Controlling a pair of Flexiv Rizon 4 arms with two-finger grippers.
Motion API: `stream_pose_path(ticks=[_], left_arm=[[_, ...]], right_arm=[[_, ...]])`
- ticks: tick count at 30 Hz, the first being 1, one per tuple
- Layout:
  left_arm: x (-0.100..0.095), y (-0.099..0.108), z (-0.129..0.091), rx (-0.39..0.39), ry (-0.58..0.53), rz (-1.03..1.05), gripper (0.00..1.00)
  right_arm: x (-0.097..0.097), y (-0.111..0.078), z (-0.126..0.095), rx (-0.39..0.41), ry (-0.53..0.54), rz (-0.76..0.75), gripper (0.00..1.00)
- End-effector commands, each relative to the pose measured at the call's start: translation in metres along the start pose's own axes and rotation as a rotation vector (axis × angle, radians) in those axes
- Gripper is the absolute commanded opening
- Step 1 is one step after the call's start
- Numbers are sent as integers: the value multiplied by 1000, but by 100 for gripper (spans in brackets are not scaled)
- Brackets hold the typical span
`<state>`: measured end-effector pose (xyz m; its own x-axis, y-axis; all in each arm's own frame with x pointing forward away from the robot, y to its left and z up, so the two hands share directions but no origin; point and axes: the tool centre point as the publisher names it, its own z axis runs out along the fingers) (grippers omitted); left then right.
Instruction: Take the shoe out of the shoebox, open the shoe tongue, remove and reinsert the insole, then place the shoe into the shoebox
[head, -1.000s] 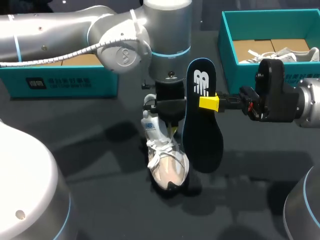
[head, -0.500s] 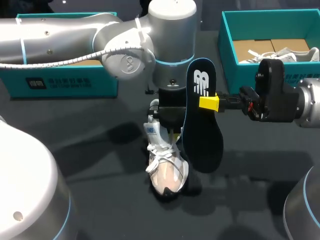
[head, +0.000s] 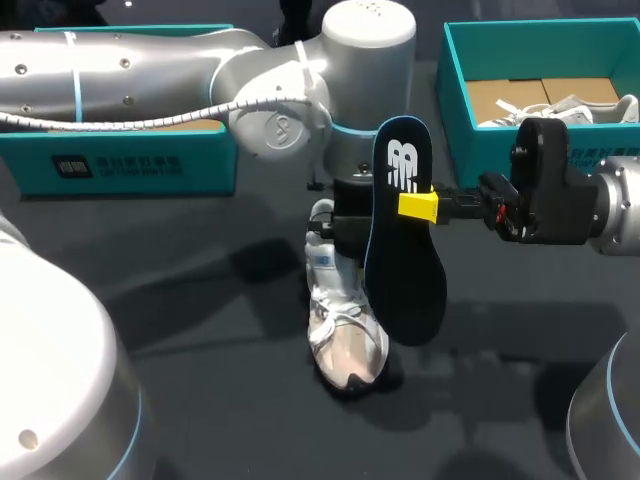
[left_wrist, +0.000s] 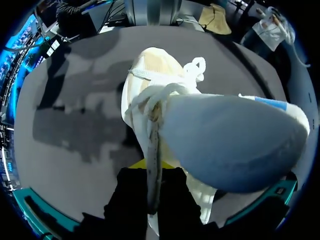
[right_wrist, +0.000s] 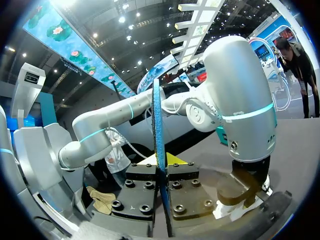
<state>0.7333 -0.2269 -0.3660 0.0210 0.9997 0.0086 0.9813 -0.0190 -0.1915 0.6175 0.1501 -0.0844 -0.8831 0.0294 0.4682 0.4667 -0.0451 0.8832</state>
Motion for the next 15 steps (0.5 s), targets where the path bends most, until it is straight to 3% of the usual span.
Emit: stream_pose_path(ticks=[1,11,15], left_arm=[[-6,2,7,-1,14,11,0],[-11,-1,22,-14,24,34,0],[-13,-2,26,-19,23,34,4]], right_arm=[[0,-1,2,0,-1,1,0],[0,-1,2,0,-1,1,0],[0,-1,2,0,-1,1,0]])
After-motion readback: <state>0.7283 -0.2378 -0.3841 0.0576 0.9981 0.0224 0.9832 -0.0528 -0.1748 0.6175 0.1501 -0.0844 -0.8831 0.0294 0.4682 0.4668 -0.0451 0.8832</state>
